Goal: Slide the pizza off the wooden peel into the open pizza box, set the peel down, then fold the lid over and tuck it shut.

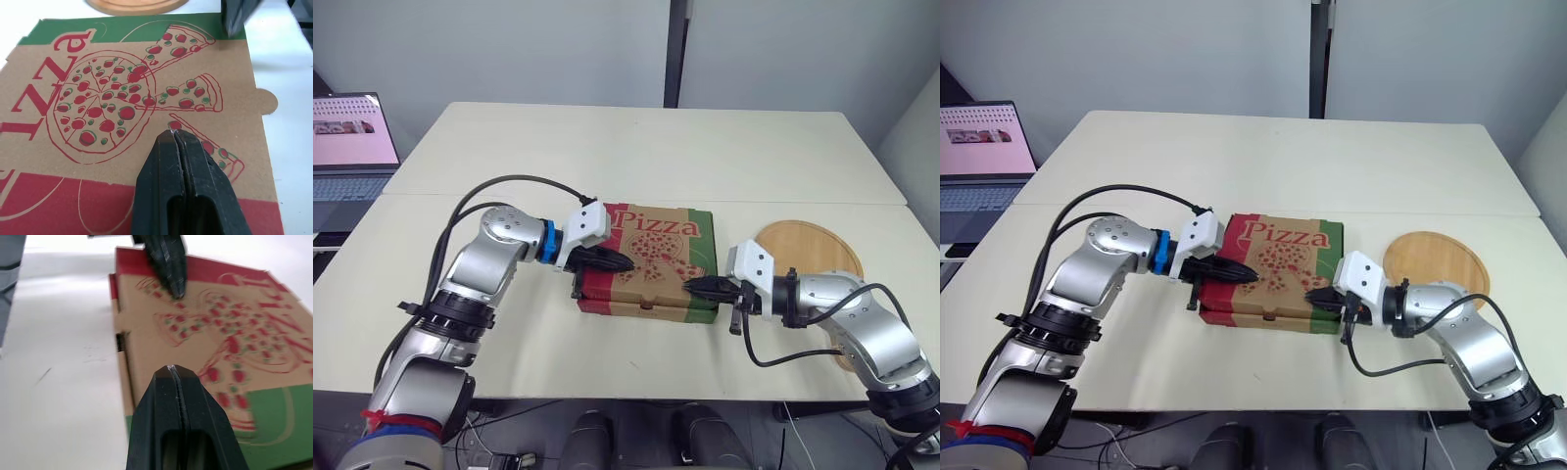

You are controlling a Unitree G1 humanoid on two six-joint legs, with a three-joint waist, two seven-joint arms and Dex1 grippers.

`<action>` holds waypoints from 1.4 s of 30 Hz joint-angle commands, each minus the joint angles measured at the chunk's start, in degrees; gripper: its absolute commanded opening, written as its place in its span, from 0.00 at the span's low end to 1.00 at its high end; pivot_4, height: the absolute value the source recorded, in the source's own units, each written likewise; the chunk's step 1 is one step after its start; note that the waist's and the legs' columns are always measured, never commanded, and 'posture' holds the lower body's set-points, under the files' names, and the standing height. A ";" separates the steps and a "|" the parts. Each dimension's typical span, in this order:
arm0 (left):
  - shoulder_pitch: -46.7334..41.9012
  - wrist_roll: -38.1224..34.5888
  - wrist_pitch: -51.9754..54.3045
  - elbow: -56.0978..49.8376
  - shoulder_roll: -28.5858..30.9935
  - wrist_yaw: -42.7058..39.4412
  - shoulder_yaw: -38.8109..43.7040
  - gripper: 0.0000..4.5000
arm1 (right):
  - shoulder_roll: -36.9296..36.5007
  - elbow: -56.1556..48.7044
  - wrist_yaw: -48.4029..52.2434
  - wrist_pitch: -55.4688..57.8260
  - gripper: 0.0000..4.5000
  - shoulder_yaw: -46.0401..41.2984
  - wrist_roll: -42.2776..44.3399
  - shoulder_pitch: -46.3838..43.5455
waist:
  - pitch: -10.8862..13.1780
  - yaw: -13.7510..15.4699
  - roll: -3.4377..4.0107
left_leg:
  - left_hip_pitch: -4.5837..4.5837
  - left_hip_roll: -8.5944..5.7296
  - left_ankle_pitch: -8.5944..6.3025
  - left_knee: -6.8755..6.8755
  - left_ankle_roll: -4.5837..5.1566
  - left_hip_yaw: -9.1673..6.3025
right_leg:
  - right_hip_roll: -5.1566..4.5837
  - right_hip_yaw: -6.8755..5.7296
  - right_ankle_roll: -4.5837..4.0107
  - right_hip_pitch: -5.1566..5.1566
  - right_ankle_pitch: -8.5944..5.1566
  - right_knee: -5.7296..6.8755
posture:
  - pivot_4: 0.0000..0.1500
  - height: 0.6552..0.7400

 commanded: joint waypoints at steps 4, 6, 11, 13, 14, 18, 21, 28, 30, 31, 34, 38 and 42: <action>-0.86 -2.04 -0.22 -0.21 7.05 -2.40 5.98 0.00 | -0.57 -0.55 0.82 -0.49 0.01 -0.06 0.05 -0.18 | 0.00 -0.06 0.00 | 0.02 0.02 0.00 -0.01 0.00 -0.01 | 0.01 -0.02 -0.02 0.00 -0.01 0.02 | 1.00 1.00; -1.36 0.12 -3.02 3.70 10.53 -3.70 6.10 0.00 | -0.70 -0.38 1.13 -0.50 0.01 0.12 0.01 -0.21 | 0.00 -0.12 0.00 | 0.02 0.02 0.00 -0.01 0.00 0.00 | 0.01 -0.02 -0.03 0.00 -0.02 0.02 | 1.00 1.00; -0.94 5.15 -10.67 10.45 14.42 -4.16 4.35 0.00 | -0.88 -0.07 1.55 -0.78 0.01 0.25 -0.03 -0.20 | 0.00 0.05 0.00 | 0.02 0.02 0.00 -0.02 0.00 0.00 | 0.01 -0.04 -0.07 -0.01 -0.05 0.02 | 1.00 1.00; -0.28 5.68 -11.58 10.64 13.74 -3.86 4.16 0.00 | -1.01 0.00 1.68 -0.85 0.01 0.25 0.01 -0.17 | 0.00 0.21 0.00 | -0.03 0.02 0.00 -0.01 0.00 0.00 | -0.01 -0.05 -0.08 -0.02 -0.05 -0.01 | 1.00 1.00; 0.00 5.67 -11.56 10.43 13.18 -3.67 4.21 0.00 | -1.05 0.09 1.76 -0.87 0.01 0.27 -0.02 -0.18 | 0.00 0.31 0.00 | -0.05 0.01 0.00 -0.01 0.00 -0.01 | -0.02 -0.08 -0.08 -0.02 -0.05 -0.03 | 1.00 1.00; 1.18 4.89 -9.08 7.62 10.50 -2.56 4.20 0.00 | -1.24 0.08 1.98 -0.82 0.01 0.12 -0.09 -0.07 | 0.00 0.35 0.00 | -0.08 -0.01 0.00 0.00 0.00 -0.01 | -0.07 -0.09 -0.08 -0.02 -0.04 -0.05 | 1.00 1.00; 2.79 5.09 -8.03 4.90 8.88 -2.61 3.26 0.00 | -1.44 0.08 2.04 -0.77 0.01 -0.04 -0.08 0.03 | 0.00 0.22 0.00 | -0.07 -0.01 0.00 -0.01 0.00 -0.02 | -0.06 -0.09 -0.08 -0.02 -0.04 -0.02 | 1.00 1.00; 3.78 7.51 -10.61 3.37 6.18 -1.91 0.58 0.00 | -1.46 0.60 2.14 -0.94 0.01 -0.17 0.10 -0.08 | 0.00 0.10 0.00 | -0.03 0.01 0.00 -0.01 0.00 -0.02 | -0.04 -0.08 -0.08 -0.02 -0.04 0.03 | 1.00 1.00; 3.59 6.70 -9.16 2.21 5.00 -1.69 0.95 0.00 | -1.42 0.69 2.14 -0.99 0.01 -0.19 0.12 -0.13 | 0.00 0.14 0.00 | -0.04 -0.01 0.00 0.00 0.00 -0.01 | -0.04 -0.08 -0.08 -0.02 -0.04 0.02 | 1.00 1.00; 3.54 6.40 -8.55 1.71 4.67 -1.71 1.14 0.00 | -1.43 0.71 2.17 -1.04 0.01 -0.19 0.13 -0.07 | 0.00 0.14 0.00 | -0.05 -0.01 0.00 0.00 0.00 -0.02 | -0.04 -0.08 -0.08 -0.02 -0.04 0.01 | 1.00 1.00; 3.32 5.58 -6.57 0.71 4.35 -1.72 2.03 0.00 | -1.45 0.80 2.19 -1.19 0.01 -0.15 0.04 0.01 | 0.00 0.21 0.00 | -0.07 -0.01 0.00 0.00 0.00 -0.03 | -0.05 -0.09 -0.08 -0.02 -0.04 0.00 | 1.00 1.00; 3.49 7.06 -8.28 2.88 6.54 -1.66 2.83 0.00 | -1.35 0.75 2.13 -1.24 0.01 0.03 -0.01 0.13 | 0.00 0.18 0.00 | -0.06 -0.02 0.00 0.00 0.00 -0.03 | -0.05 -0.09 -0.08 -0.02 -0.04 0.00 | 1.00 1.00; 2.22 6.36 -7.60 5.30 8.17 -0.71 4.90 0.00 | -1.16 0.98 1.86 -1.69 0.01 0.49 -0.61 0.43 | 0.00 0.14 0.00 | -0.04 -0.01 0.00 -0.01 0.00 -0.03 | -0.04 -0.09 -0.07 -0.02 -0.04 0.01 | 1.00 1.00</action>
